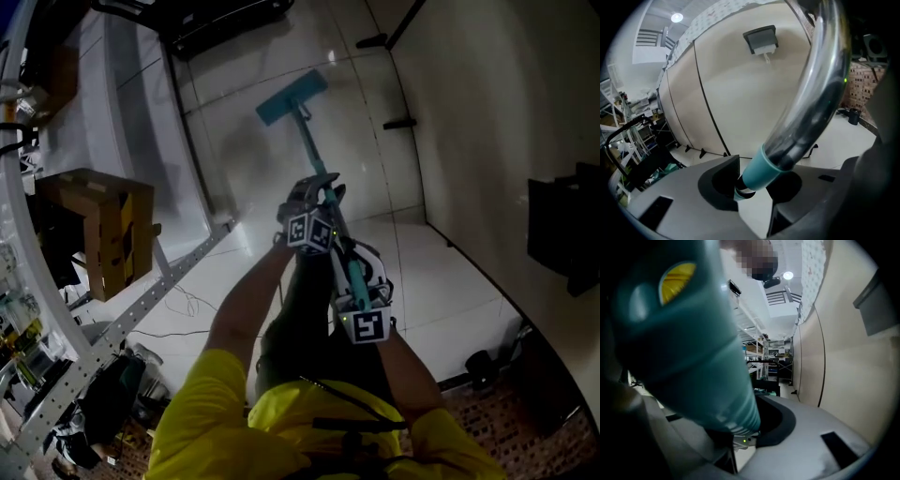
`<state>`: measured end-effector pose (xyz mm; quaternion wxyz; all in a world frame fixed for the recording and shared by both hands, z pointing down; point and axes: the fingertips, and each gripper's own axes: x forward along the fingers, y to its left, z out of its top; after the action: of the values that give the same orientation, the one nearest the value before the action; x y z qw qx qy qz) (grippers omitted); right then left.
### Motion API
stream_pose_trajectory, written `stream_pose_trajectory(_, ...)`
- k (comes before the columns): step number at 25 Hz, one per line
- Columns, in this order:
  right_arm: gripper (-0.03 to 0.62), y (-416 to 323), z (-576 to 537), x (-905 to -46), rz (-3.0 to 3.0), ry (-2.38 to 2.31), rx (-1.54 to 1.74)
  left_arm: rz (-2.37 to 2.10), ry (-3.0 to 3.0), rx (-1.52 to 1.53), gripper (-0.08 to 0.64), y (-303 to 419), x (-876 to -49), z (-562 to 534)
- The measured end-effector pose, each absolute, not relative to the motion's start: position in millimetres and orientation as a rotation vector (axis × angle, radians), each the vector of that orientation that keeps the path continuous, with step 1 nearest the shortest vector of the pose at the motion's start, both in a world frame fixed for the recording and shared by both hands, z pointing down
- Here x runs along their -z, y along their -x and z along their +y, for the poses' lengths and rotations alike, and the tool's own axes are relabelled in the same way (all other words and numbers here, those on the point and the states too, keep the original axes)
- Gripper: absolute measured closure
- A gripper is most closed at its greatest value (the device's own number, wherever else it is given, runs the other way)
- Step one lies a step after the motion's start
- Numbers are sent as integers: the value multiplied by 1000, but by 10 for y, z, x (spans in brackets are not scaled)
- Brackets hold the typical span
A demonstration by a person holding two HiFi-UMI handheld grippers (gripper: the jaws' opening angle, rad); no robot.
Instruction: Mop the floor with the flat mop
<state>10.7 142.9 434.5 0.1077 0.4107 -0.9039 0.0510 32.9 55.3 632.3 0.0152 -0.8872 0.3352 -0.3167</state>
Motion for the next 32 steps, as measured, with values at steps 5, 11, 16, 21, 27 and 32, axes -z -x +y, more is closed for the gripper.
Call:
stream_pose_trajectory(5,537,214,873,-4465,-2671,-1282,-173,999,2723,992,427,24,-6418,-27)
stream_pose_trajectory(11,535,477,308,-4219,-2720,-1331,-74,917,2717,909,434,244,-6202,-554)
stream_pose_trajectory(16,535,585,67,-4075,-2728,-1326,-52,872,2712,915,437,322,-6081,-752)
stream_pose_trajectory(21,535,560,330,-4024,-2713,-1255,-84,977,2710,927,448,324,-5937,-579)
stream_pose_trajectory(27,534,170,1126,-3712,-2726,-1229,-76,1029,2653,892,445,21,-5524,96)
stream_pose_trajectory(32,534,-241,1834,-3379,-2734,-1172,-50,1103,2662,862,443,-376,-5201,816)
